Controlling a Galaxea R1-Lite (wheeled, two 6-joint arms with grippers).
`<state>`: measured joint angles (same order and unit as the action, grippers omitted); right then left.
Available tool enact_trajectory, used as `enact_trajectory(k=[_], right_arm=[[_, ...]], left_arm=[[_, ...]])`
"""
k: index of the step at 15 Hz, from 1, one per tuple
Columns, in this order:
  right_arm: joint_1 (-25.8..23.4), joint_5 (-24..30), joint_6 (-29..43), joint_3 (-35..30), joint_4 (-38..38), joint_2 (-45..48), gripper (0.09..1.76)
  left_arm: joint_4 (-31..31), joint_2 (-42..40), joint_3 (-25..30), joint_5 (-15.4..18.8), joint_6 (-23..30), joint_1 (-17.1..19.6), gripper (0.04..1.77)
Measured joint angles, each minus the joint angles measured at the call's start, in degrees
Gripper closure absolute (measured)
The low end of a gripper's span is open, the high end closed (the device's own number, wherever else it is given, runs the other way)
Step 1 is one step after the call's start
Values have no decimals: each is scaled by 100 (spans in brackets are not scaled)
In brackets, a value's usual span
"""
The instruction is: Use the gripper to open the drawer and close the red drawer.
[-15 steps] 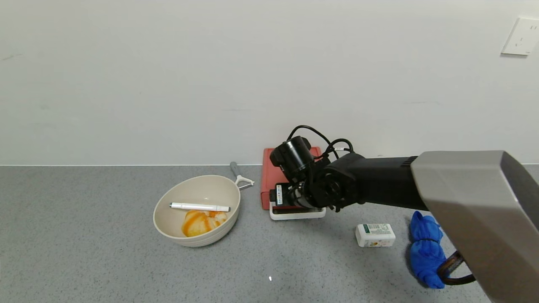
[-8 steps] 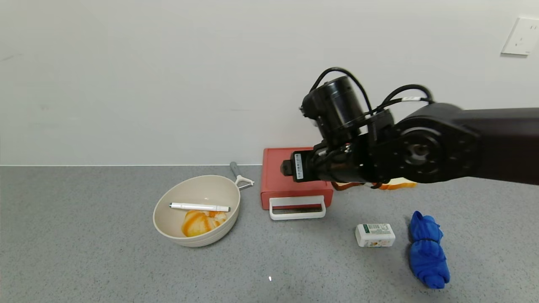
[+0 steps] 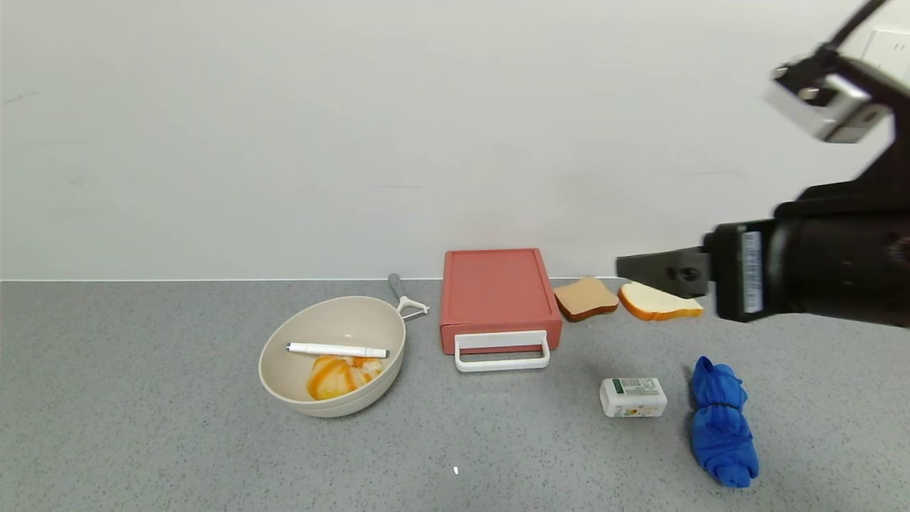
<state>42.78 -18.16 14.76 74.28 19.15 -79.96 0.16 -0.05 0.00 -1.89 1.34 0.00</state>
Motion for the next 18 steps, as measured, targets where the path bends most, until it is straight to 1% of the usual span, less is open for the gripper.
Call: enact_trajectory(k=[2,4,7,11,13,15,18], right_arm=[[-256,0,-104,-496,0,861,14],[-616,-7,-289,-901,-5,1609,14],[-1379,-18,-592,-1342,2,2601,14],[-2726,-18,-700,-1535,57,3506,14],[-3296,-5,-716,-1568,74,3903,14],[-3656,9,-794,-1587,166,4344,14],[-3873,67,-1126,-1697,566,5064,14]], left_arm=[[0,0,0,-1,0,0,9],[0,0,0,-1,0,0,9],[2,0,0,0,0,0,9],[0,0,0,-1,-2,0,9],[0,0,0,-1,0,0,9],[0,0,0,-1,0,0,9],[0,0,0,-1,0,0,9]])
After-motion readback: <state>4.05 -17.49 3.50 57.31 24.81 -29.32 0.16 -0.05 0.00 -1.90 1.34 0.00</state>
